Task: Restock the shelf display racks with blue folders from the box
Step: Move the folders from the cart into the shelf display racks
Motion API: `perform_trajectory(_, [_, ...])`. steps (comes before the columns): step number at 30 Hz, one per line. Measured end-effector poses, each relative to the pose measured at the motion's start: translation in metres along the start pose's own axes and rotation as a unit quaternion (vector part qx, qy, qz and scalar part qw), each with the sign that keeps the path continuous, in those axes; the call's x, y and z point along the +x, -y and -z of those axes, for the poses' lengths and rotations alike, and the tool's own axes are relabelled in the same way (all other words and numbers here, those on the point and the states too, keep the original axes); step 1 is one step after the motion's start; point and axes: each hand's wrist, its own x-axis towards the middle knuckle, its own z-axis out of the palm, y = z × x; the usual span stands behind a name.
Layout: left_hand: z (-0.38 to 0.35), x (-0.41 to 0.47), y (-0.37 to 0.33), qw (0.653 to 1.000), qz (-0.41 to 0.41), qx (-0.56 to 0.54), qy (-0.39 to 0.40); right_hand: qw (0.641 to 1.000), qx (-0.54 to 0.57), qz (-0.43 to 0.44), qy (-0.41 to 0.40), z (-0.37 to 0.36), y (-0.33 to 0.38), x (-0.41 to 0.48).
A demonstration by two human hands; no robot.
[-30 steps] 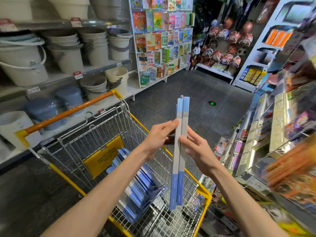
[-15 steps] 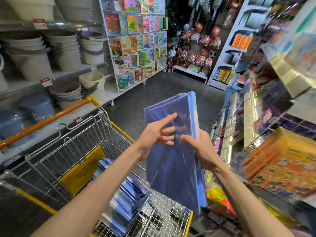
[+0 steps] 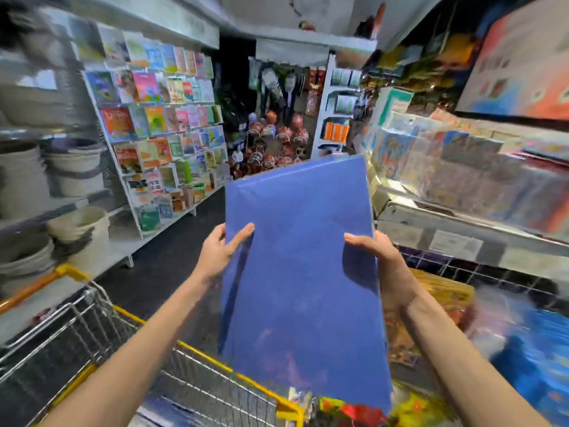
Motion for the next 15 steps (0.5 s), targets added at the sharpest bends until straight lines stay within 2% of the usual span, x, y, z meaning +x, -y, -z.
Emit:
perform_trajectory(5, [-0.032,-0.007,-0.048,0.992,-0.023,-0.12,0.038,0.999,0.017,0.014,0.038,0.038,0.048,-0.011])
perform_trajectory(10, [-0.066,-0.019,-0.093,0.982,-0.076,-0.172,-0.009,0.994,0.063,0.05,0.067,0.065,0.092,-0.014])
perform_trajectory(15, [-0.064,-0.035,-0.095,0.982,-0.076,-0.163,-0.057,0.996,0.034,0.012,0.076,0.074,0.1,-0.009])
